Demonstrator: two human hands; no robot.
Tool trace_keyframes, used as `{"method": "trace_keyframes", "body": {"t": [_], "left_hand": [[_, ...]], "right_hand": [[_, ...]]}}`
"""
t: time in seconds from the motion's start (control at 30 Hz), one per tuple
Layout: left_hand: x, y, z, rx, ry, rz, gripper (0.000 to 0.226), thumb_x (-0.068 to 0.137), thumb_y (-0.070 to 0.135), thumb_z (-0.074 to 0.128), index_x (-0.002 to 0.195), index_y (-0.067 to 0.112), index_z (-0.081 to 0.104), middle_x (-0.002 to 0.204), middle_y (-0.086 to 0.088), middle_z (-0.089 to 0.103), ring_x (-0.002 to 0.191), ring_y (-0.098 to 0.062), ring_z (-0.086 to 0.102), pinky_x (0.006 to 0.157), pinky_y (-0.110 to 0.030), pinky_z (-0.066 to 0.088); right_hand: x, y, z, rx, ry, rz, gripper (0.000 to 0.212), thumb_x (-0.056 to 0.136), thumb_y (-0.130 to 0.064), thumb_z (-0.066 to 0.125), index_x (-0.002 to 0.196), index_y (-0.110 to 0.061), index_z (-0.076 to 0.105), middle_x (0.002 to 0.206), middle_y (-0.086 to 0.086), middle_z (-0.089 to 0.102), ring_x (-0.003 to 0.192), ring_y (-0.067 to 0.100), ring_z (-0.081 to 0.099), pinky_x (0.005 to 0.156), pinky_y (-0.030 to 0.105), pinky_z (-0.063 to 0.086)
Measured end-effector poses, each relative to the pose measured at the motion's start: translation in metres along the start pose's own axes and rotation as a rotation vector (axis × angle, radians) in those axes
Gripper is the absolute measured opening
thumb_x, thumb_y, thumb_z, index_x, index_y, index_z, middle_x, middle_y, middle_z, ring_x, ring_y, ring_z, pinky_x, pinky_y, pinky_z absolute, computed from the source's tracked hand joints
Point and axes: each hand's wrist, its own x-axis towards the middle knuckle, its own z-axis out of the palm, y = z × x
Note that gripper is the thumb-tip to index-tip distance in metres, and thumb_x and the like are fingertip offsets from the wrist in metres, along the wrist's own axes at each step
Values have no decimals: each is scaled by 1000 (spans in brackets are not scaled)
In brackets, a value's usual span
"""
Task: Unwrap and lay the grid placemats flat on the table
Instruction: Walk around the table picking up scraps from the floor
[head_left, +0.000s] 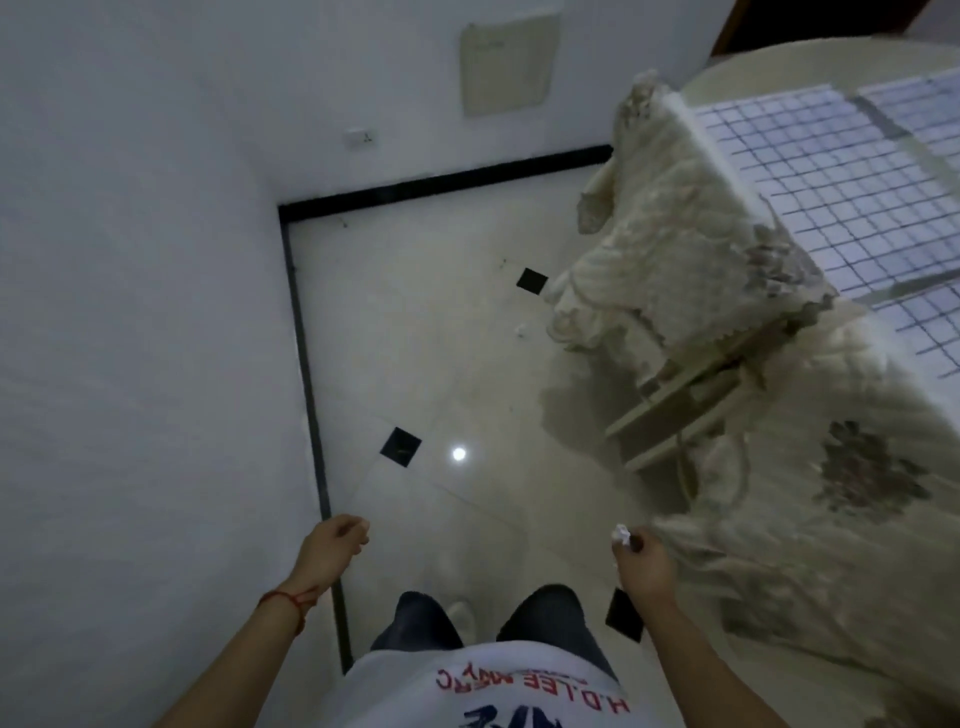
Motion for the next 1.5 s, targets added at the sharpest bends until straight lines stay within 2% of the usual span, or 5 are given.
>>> {"method": "trace_keyframes", "body": {"t": [0.27,0.6,0.7,1.17,1.5], "left_hand": [[105,123,-33,-25,32,99,21,94,17,48,104,4,60,92,-10,61,82,-21,55,62,-21,41],[196,196,-101,-38,82,-91,27,94,16,48,110,-3,59,97,-14,60,85,-22,55,62,-23,42],[228,213,-126,-51,106,-133,27,94,14,48,112,-4,58,97,-15,61,85,-23,54,68,-27,42],[486,473,-252,238,-103,71,25,94,18,48,108,1,59,96,-13,60,85,-22,53,62,-22,41],[623,693,-167,494,-372,286,18,93,20,49,99,7,60,93,-11,61,82,-21,54,63,-23,42]], "right_hand": [[92,-83,39,-27,-84,25,30,91,-15,52,61,-12,51,69,10,54,73,23,54,69,27,37],[234,-278,85,-21,-187,-1,30,91,-9,51,85,19,61,91,35,63,89,39,61,65,24,31],[273,-341,101,-45,-197,-70,21,91,-12,51,88,7,61,89,25,64,89,34,60,69,27,35],[390,-476,173,71,69,184,31,90,-31,53,69,-9,57,70,14,61,71,31,59,71,35,46],[442,-512,178,293,307,465,37,90,-18,52,56,-5,46,56,14,44,56,20,40,50,26,24]]}}
